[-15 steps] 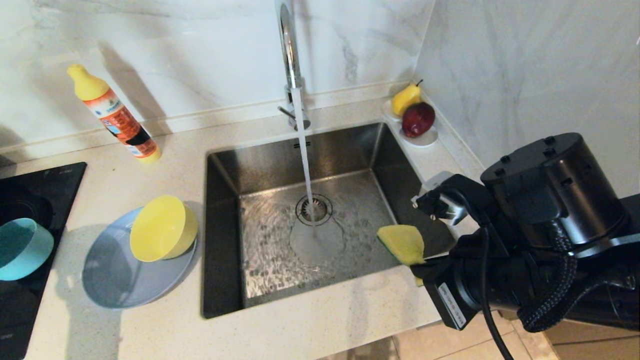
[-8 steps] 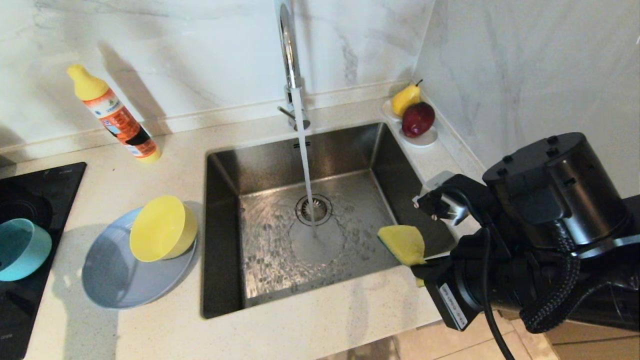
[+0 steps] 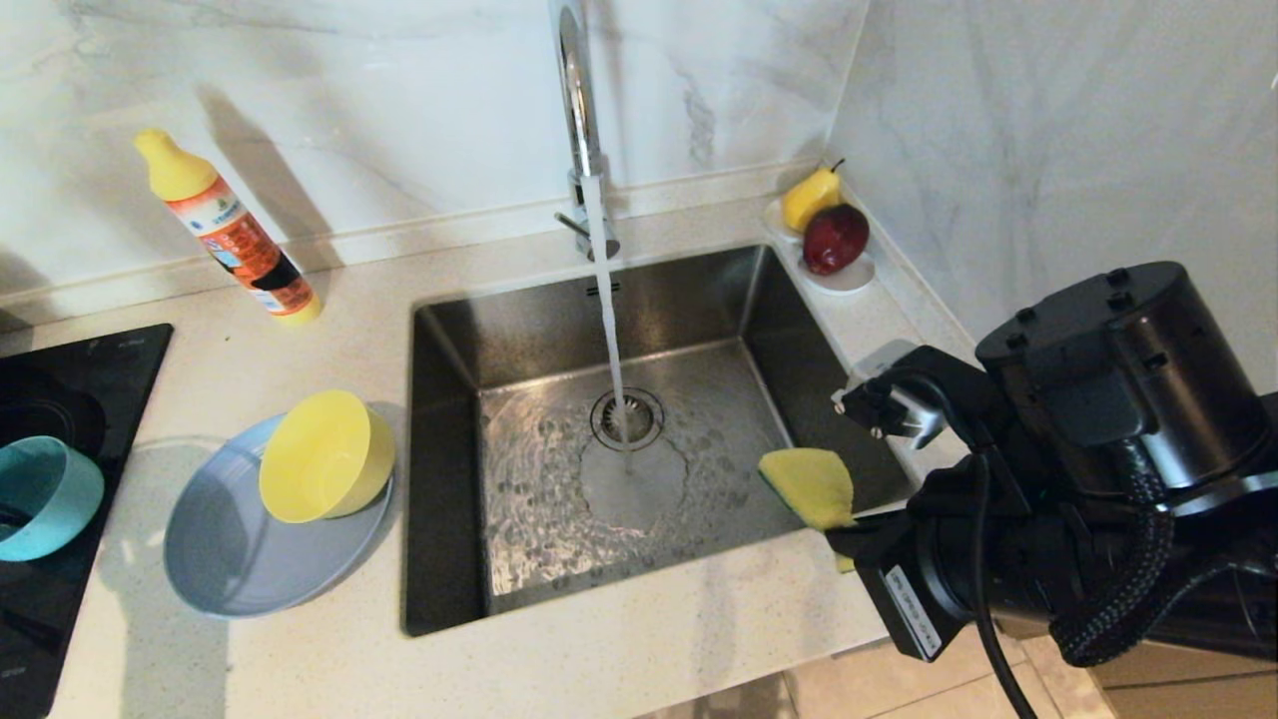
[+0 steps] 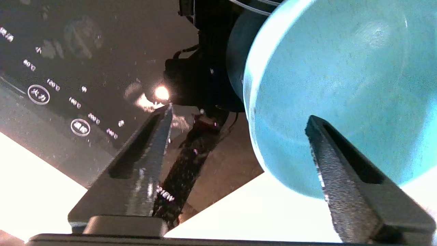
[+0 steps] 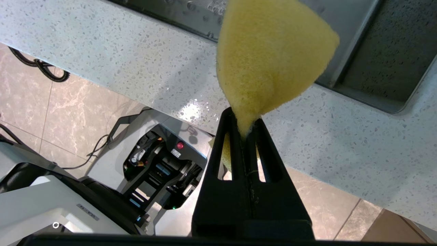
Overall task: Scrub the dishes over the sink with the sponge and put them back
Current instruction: Place the bowl on the table, then wash the bowl
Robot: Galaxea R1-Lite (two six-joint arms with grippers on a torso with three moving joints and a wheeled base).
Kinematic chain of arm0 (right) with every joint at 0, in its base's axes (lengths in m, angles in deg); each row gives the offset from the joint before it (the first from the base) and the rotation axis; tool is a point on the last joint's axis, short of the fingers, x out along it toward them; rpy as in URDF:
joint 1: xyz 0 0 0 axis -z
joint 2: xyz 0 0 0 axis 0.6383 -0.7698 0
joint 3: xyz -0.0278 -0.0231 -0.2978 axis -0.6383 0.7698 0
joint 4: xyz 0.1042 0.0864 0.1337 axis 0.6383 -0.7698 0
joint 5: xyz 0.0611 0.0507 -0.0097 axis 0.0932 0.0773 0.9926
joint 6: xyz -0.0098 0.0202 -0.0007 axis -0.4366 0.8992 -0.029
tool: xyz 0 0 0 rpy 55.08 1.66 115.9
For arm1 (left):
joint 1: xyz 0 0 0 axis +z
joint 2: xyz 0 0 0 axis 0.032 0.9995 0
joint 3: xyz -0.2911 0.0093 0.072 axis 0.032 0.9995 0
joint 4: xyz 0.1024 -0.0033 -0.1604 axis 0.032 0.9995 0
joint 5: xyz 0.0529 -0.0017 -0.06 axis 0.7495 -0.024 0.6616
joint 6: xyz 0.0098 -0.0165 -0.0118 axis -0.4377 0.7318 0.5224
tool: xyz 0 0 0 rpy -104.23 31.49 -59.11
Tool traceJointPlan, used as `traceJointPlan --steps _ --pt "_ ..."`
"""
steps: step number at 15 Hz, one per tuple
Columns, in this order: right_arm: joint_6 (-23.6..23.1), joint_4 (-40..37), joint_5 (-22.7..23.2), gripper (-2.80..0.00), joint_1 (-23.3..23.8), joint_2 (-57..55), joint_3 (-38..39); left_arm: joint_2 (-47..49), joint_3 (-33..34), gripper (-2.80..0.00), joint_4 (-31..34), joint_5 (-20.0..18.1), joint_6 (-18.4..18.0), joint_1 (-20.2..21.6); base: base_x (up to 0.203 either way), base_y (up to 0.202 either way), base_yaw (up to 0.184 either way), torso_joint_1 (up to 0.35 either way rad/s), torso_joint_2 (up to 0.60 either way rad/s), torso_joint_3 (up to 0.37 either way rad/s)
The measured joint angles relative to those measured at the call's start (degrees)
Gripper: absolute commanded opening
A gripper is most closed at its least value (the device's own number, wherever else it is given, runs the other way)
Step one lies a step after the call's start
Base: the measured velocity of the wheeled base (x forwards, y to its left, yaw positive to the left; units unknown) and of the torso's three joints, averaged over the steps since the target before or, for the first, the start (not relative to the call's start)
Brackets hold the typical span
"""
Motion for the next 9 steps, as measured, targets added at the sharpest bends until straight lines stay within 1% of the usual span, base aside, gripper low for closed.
traceJointPlan --steps 5,6,9 --pt "0.0 0.0 0.0 -2.80 0.0 0.1 -0.1 2.5 -0.9 0.00 0.2 0.1 1.4 0.0 0.000 0.000 0.000 0.000 0.00 0.000" --pt "0.0 0.0 0.0 -2.80 0.0 0.1 -0.1 2.9 -1.1 -2.80 0.2 0.1 1.4 0.1 0.000 0.000 0.000 0.000 0.00 0.000" --pt "0.0 0.0 0.0 -2.80 0.0 0.0 -0.1 3.4 -1.8 -2.80 0.3 0.2 2.3 0.1 0.000 0.000 0.000 0.000 0.00 0.000"
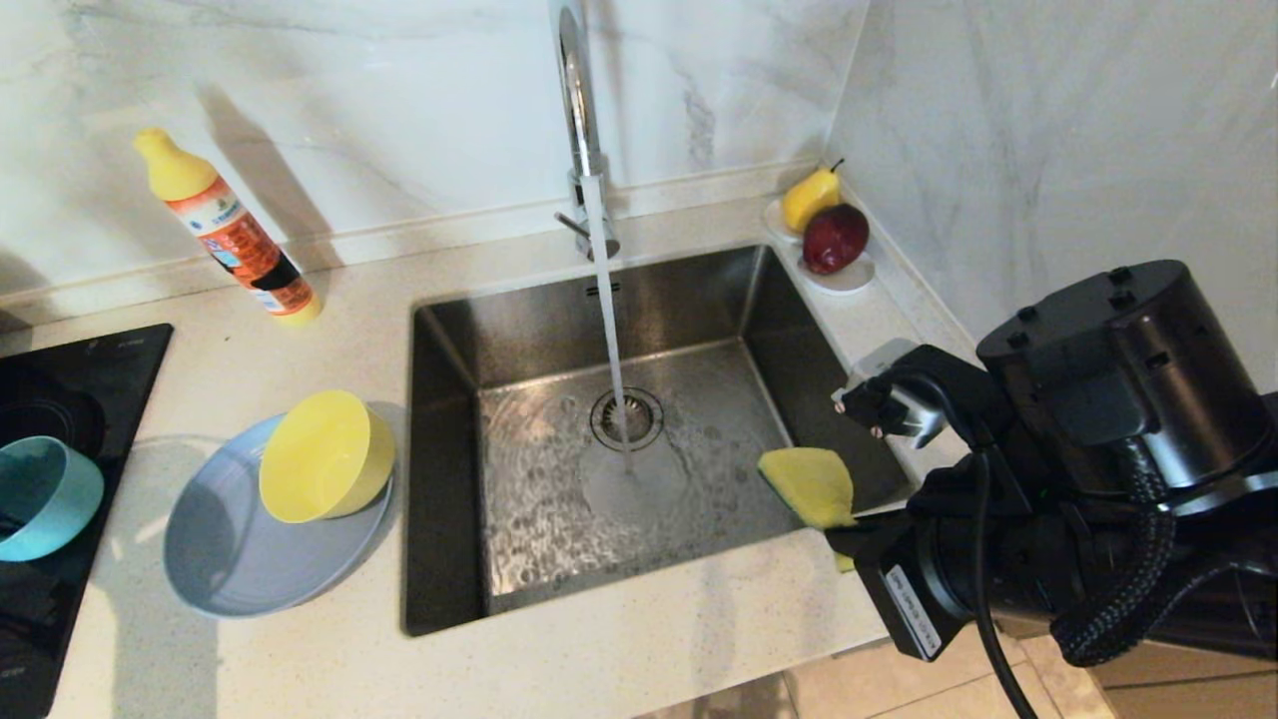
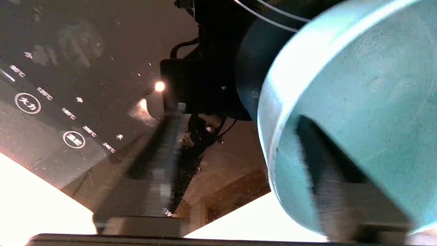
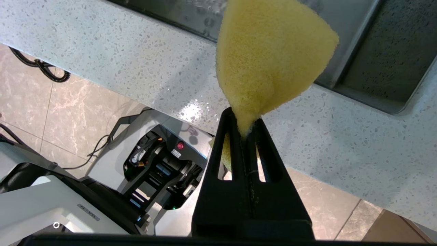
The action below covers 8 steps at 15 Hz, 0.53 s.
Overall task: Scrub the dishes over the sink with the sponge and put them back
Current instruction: Wash the bowl
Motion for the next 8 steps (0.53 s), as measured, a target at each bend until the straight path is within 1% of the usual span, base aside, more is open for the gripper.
traceJointPlan --steps 6,8 --pt "0.0 0.0 0.0 -2.80 0.0 0.0 0.0 0.0 -1.3 -2.80 0.6 -0.1 0.4 0.0 0.000 0.000 0.000 0.000 0.00 0.000" --pt "0.0 0.0 0.0 -2.80 0.0 0.1 0.1 -0.5 -3.2 -2.80 3.2 -0.4 0.3 0.0 0.000 0.000 0.000 0.000 0.00 0.000"
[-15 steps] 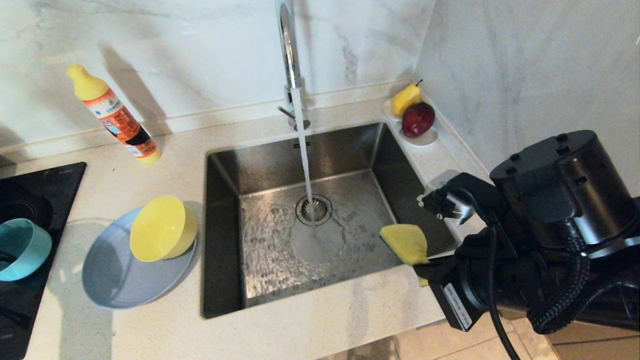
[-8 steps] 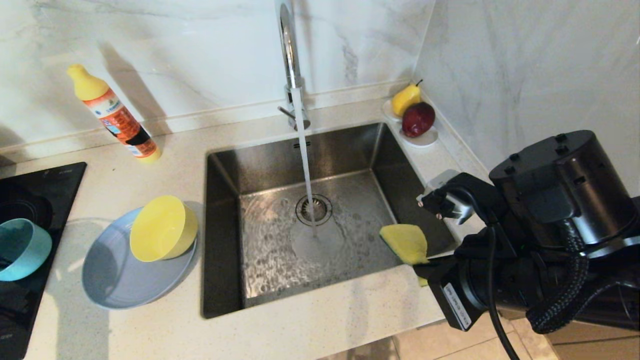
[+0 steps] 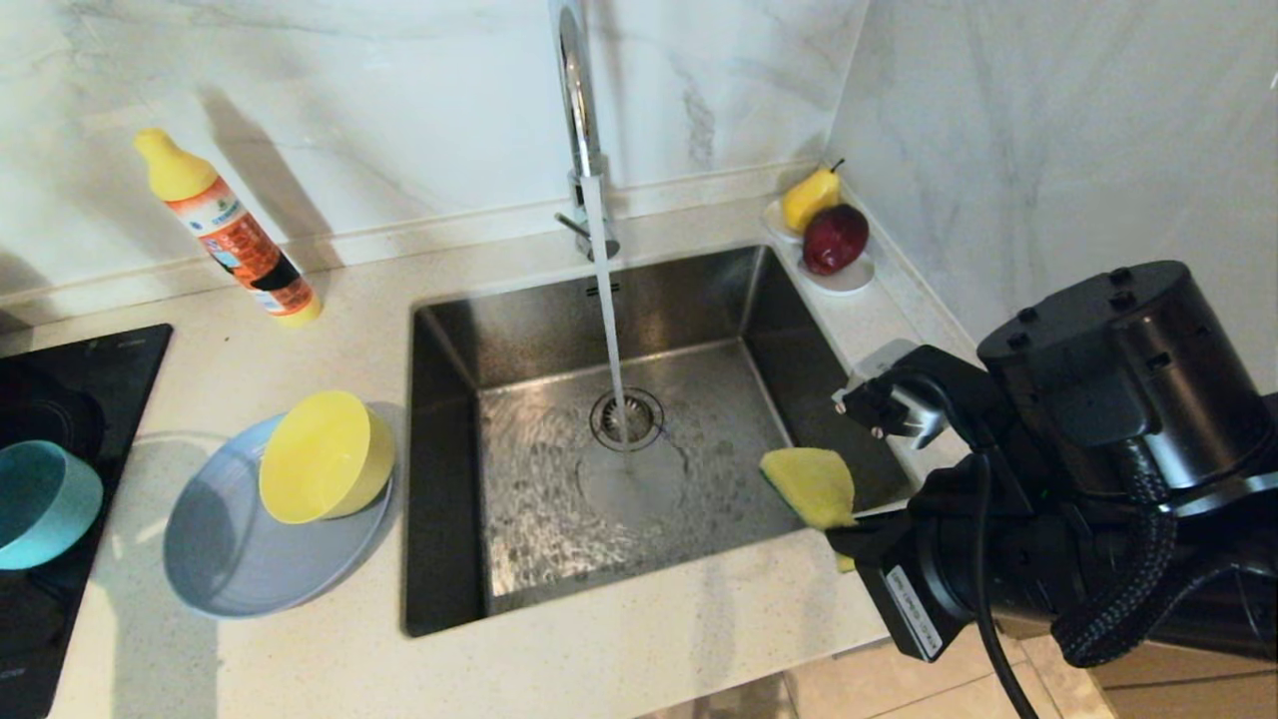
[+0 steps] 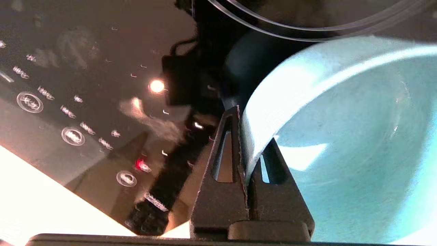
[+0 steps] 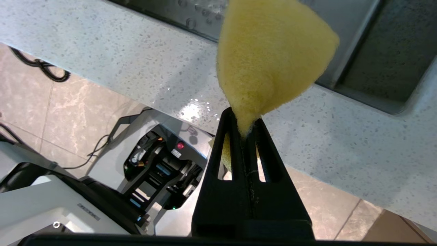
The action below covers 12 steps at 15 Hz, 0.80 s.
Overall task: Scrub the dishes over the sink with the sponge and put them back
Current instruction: Wash the bowl
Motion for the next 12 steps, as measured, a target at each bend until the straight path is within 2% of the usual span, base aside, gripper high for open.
traceJointPlan --steps 6,9,11,12 --pt "0.1 0.0 0.0 -2.80 0.0 0.5 0.4 -4.7 -2.1 -2.80 4.0 -5.5 -0.6 0.1 0.000 0.000 0.000 0.000 0.00 0.000" --pt "0.2 0.0 0.0 -2.80 0.1 0.7 0.7 -10.7 -4.3 -2.80 6.6 -11.6 -1.1 -0.1 0.000 0.000 0.000 0.000 0.00 0.000" --pt "0.2 0.1 0.0 -2.80 0.2 0.7 0.7 -15.7 -6.2 -2.80 9.4 -18.0 -1.8 -1.0 0.000 0.000 0.000 0.000 0.00 0.000" --pt "0.2 0.3 0.0 -2.80 0.2 0.7 0.7 -18.3 -7.1 -2.80 11.0 -20.5 -2.4 -2.8 0.000 0.000 0.000 0.000 0.00 0.000"
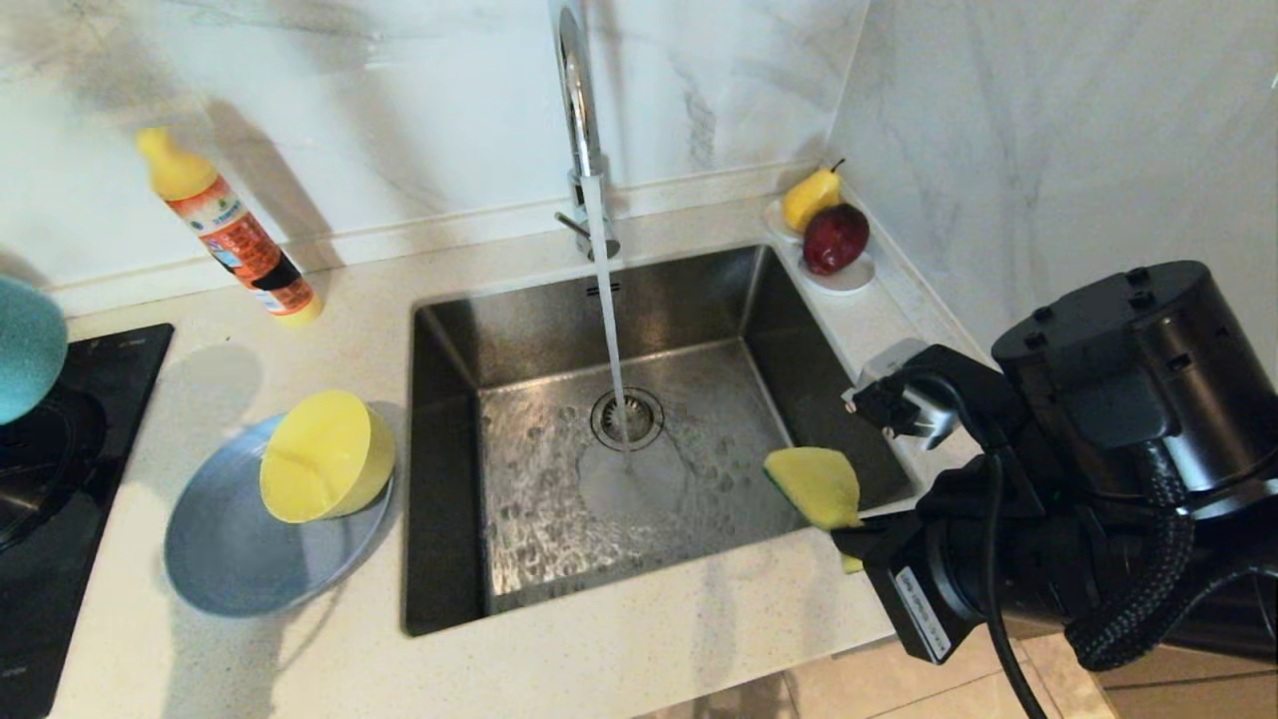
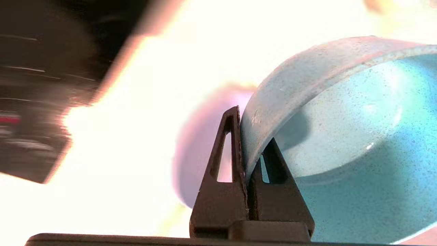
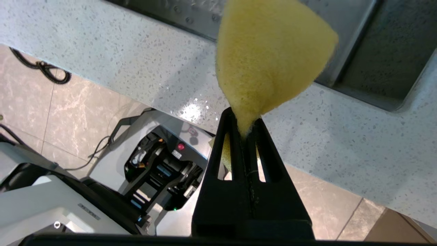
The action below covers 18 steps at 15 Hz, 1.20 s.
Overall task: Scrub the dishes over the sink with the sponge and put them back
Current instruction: Wash the bowl
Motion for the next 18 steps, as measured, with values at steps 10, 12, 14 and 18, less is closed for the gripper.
traceJointPlan --steps 10,12,14,18 --pt "0.1 4.6 -0.1 -2.80 2.1 0.1 -2.0 -7.5 -10.6 -2.80 6.2 13.8 3.1 -47.6 0.000 0.000 0.000 0.000 0.00 0.000" --pt "0.2 5.1 -0.1 -2.80 2.4 0.0 -2.1 -4.5 -13.9 -2.80 6.1 18.9 4.5 -56.1 0.000 0.000 0.000 0.000 0.00 0.000" --pt "0.2 5.1 -0.1 -2.80 2.9 0.0 -2.6 -0.4 -16.2 -2.80 5.9 25.1 5.2 -62.0 0.000 0.000 0.000 0.000 0.00 0.000" --pt "0.3 5.0 0.0 -2.80 3.6 0.2 -3.1 7.2 -17.1 -2.80 3.9 29.1 7.8 -66.9 0.000 0.000 0.000 0.000 0.00 0.000"
